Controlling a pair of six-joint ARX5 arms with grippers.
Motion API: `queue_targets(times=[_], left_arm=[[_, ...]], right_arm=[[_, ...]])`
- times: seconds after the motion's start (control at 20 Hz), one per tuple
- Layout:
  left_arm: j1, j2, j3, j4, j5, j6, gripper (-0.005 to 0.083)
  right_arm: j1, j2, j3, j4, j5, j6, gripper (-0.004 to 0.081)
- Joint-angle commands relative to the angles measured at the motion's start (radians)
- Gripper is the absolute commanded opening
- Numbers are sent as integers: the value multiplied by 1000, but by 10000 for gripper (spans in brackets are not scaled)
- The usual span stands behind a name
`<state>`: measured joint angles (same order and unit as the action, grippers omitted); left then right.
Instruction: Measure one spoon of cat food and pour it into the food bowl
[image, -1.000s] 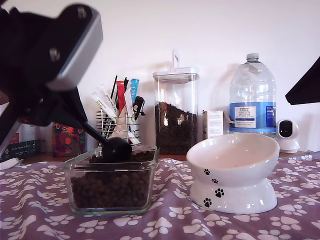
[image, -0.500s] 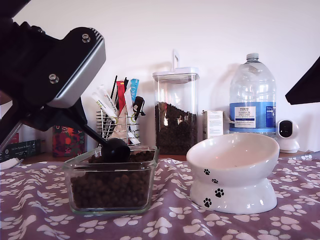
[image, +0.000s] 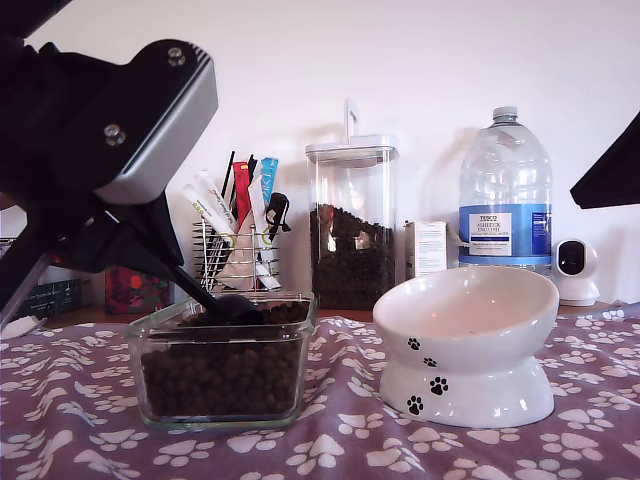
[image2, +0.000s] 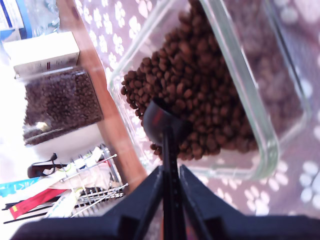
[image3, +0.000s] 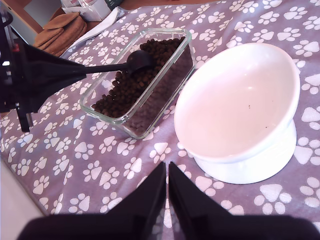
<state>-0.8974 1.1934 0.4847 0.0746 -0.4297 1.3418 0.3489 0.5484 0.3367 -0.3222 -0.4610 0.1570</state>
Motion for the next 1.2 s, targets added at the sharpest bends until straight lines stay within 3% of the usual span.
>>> queue_targets(times=[0.0, 0.65, 1.15], left_arm=[[-22, 10, -11, -12, 10, -58, -20], [-51, 9, 23, -113, -19, -617, -20], [-50, 9, 60, -217, 90, -956, -20]], right_arm=[[4, 5, 6, 12, 0, 0, -12], [4, 5, 6, 11, 0, 0, -12], [4, 5, 6, 6, -1, 0, -12]])
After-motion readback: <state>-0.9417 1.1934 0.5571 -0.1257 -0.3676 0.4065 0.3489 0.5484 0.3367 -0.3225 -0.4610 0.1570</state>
